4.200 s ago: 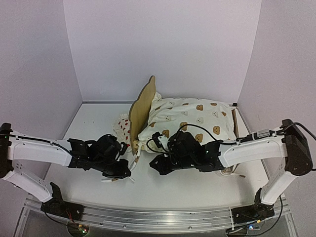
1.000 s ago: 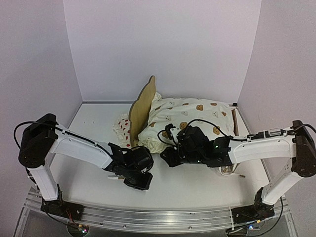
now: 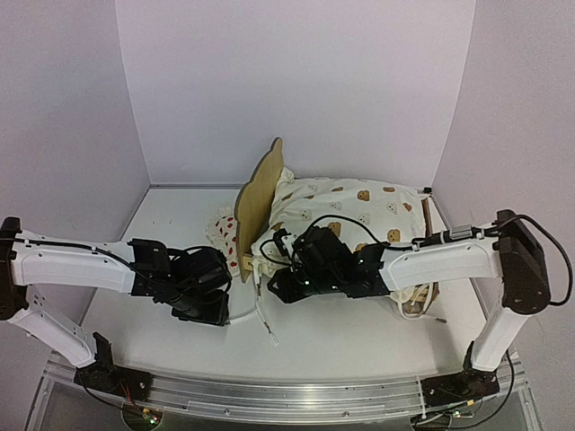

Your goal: Set up the pet bed

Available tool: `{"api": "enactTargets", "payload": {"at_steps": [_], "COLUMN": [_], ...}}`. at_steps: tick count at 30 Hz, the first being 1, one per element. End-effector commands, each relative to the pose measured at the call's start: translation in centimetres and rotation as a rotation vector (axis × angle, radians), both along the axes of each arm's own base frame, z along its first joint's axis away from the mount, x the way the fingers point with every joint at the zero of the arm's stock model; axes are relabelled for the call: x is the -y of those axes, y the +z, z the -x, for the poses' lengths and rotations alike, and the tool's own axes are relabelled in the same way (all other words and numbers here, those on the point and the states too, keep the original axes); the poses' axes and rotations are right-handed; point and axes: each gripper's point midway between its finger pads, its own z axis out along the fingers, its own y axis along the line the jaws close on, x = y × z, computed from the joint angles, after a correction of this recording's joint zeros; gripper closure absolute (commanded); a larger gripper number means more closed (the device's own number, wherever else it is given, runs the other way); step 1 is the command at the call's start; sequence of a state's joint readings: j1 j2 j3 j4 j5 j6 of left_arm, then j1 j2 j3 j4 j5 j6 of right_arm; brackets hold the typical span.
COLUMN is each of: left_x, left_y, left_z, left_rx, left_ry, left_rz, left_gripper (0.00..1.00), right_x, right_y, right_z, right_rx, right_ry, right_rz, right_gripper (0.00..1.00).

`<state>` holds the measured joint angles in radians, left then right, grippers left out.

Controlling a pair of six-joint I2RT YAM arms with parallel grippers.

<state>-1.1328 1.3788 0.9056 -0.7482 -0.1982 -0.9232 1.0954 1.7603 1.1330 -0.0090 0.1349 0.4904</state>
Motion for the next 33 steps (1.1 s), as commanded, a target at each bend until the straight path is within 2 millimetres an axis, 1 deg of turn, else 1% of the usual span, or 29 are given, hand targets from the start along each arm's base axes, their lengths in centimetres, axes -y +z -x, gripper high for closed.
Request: {"api": "enactTargets", "payload": {"at_steps": [1,5,7,12,14,18,20,25,27,30,33], "left_x": [-3.6,-3.6,-3.6,-3.6,-3.5,-3.7,-3.5,-3.1,-2.9,-2.7,-2.7], "left_y": [-1.2,-2.6,-3.3,-4.6,-4.8,-5.2,-5.3,-5.9,-6.1,-6.5,-7.2], "left_z": [-1.1,-1.4,-1.6,-2.1,-2.3,-2.9,-3.1,-3.0,-3.1,-3.2,-3.1], "left_rx": [0.025,0.021,0.020,0.016,0.019,0.028,0.028,0.003,-0.001,-0.007,-0.019], "left_ry": [0.142,0.163,0.168,0.171,0.173,0.191,0.194,0.207,0.216,0.223,0.233], "left_rz": [-0.061,-0.011,-0.012,-0.037,-0.037,-0.048,-0.037,-0.033,-0.032,-0.033,-0.049], "left_gripper": [0.46,0.52,0.53,0.55,0.55,0.55,0.55,0.47,0.46,0.47,0.52], "right_x": [-2.9,-4.2,-4.6,-4.9,-4.6,-4.5,-4.6,-4.6,-4.7,-4.7,-4.7], "right_y": [0.3,-0.9,-1.2,-1.9,-2.5,-2.9,-3.2,-3.7,-3.8,-4.0,-4.3], "right_z": [-0.3,-0.7,-1.1,-2.1,-2.2,-2.5,-2.6,-3.0,-3.2,-3.5,-3.8], "right_rx": [-0.030,-0.041,-0.035,0.002,0.002,0.012,0.016,0.031,0.041,0.057,0.068], "right_ry": [0.042,0.050,0.048,0.028,0.025,0.019,0.018,0.014,0.013,0.009,0.003], "right_rz": [-0.044,-0.033,-0.025,0.003,0.034,0.055,0.063,0.085,0.093,0.104,0.117], "right_gripper": [0.71,0.68,0.67,0.65,0.65,0.65,0.65,0.65,0.65,0.65,0.65]}}
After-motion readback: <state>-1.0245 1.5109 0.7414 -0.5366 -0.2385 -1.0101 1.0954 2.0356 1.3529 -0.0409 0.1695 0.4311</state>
